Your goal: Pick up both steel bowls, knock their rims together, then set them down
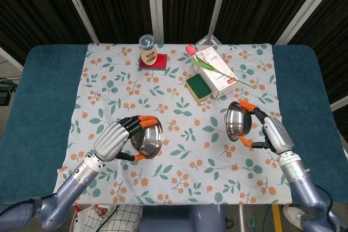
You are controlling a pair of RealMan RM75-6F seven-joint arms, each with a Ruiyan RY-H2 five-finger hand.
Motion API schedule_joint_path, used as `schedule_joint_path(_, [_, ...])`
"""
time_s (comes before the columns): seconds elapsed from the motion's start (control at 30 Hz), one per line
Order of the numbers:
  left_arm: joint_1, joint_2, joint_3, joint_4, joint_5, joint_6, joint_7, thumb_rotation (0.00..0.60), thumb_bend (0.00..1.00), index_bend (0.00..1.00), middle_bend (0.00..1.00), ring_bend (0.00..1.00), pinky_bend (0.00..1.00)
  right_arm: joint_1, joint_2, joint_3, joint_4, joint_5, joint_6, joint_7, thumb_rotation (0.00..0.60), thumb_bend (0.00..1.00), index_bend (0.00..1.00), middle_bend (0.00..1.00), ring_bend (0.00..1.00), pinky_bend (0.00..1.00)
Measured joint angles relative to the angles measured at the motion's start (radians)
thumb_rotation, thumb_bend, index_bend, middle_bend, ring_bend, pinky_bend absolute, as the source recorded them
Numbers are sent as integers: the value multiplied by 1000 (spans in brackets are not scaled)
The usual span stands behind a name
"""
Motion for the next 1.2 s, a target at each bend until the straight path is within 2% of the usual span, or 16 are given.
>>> schedule_joint_path(0.23, [7, 18, -16, -54, -178, -116, 169, 600, 589, 506, 651, 553, 756, -27, -42, -91, 131, -91, 50, -208, 600, 416, 1000, 986, 1000, 1000])
schedule_joint_path(0.4, [4, -2, -25, -48, -281, -194, 262, 600, 589, 491, 638, 553, 756, -46, -100, -167, 250, -179, 72, -359, 600, 416, 1000, 986, 1000, 1000])
schedule_joint_path(0.67, [-9, -28, -27, -27, -401, -266, 388, 600, 559, 438, 603, 545, 744, -66, -175, -220, 350, -248, 101, -434, 600, 416, 975, 977, 999, 1000])
schedule_joint_path(0.73, [-13, -31, -27, -23, -420, -276, 407, 600, 501, 411, 580, 525, 727, -69, -188, -227, 365, -261, 106, -448, 600, 416, 869, 916, 966, 1000])
schedule_joint_path(0.83, [-20, -42, -30, -10, -461, -286, 451, 600, 377, 317, 488, 446, 661, -75, -215, -236, 396, -292, 136, -458, 600, 416, 544, 721, 812, 982])
schedule_joint_path(0.87, [-22, -47, -32, -6, -477, -288, 469, 600, 344, 277, 452, 412, 631, -77, -224, -239, 408, -305, 150, -455, 600, 416, 406, 636, 738, 953])
schedule_joint_path(0.9, [-24, -49, -33, -4, -489, -290, 483, 600, 298, 211, 389, 347, 572, -80, -235, -243, 423, -319, 166, -447, 600, 416, 270, 550, 661, 905])
schedule_joint_path(0.97, [-29, -52, -32, -2, -520, -297, 515, 600, 234, 87, 263, 216, 444, -82, -243, -249, 431, -328, 176, -430, 600, 416, 84, 405, 531, 810])
schedule_joint_path(1.03, [-35, -53, -30, -1, -553, -307, 547, 600, 181, 5, 126, 88, 305, -80, -242, -257, 415, -327, 161, -420, 600, 423, 5, 264, 405, 717])
schedule_joint_path(1.1, [-45, -56, -27, 3, -601, -318, 595, 600, 152, 0, 52, 26, 245, -76, -232, -269, 376, -320, 124, -416, 578, 428, 0, 130, 279, 619])
schedule_joint_path(1.2, [-61, -66, -27, 9, -661, -329, 647, 600, 113, 0, 4, 0, 209, -67, -211, -282, 304, -303, 64, -421, 525, 399, 0, 19, 160, 517])
